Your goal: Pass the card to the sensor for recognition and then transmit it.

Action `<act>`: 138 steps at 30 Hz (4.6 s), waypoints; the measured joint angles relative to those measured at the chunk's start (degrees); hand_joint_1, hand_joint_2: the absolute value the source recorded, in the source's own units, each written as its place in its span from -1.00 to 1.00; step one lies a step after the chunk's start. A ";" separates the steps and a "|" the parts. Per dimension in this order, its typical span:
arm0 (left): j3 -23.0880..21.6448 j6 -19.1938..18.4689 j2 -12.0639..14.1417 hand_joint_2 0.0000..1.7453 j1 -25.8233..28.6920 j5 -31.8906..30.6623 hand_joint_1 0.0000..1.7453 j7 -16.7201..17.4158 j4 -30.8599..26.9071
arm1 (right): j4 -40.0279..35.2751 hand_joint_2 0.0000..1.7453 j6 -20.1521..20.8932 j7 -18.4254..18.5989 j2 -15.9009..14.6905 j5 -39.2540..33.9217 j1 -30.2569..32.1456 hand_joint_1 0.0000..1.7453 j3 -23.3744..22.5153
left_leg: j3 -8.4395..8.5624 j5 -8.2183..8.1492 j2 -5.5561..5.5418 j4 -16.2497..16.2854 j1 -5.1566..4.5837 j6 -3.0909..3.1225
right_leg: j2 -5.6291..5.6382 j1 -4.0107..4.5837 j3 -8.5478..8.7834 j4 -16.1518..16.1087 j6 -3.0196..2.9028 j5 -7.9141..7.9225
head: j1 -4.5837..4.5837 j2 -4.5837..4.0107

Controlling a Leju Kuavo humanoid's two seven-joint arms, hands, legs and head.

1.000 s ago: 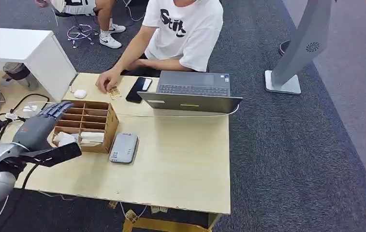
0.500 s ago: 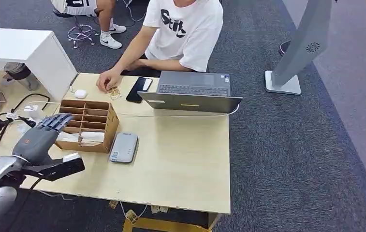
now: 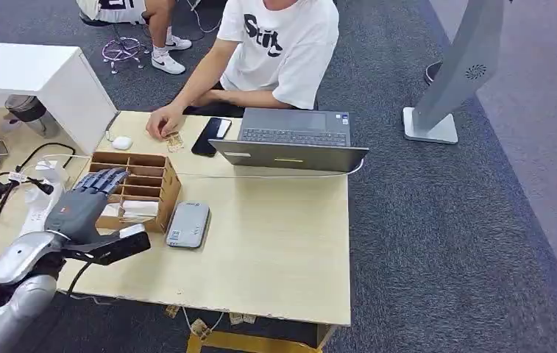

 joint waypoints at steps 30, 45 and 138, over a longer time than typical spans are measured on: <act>-3.74 -1.38 0.55 1.00 -2.53 -1.58 -1.00 2.36 5.31 | -0.02 1.00 0.18 0.11 0.13 1.60 -0.01 -1.00 -1.84 | 0.00 0.00 0.00 0.00 0.00 0.00 | 0.01 0.00 -0.01 0.00 0.00 0.00 | 0.02 0.00; -4.46 -0.61 -1.03 1.00 -2.71 -3.56 -1.00 3.02 7.43 | -0.02 1.00 0.17 -0.04 0.15 1.97 -0.01 -1.00 -2.12 | 0.00 0.00 0.00 0.00 0.00 0.00 | 0.01 0.00 -0.01 0.00 0.00 0.00 | 0.00 0.00; 6.12 26.82 -13.44 1.00 -35.22 -18.12 1.00 1.07 23.82 | 0.00 1.00 0.41 -0.72 0.46 13.18 -1.31 -1.00 -5.16 | -0.10 0.27 -0.07 0.03 0.00 -0.07 | -0.09 0.01 -0.12 0.01 -0.10 0.27 | 0.00 0.00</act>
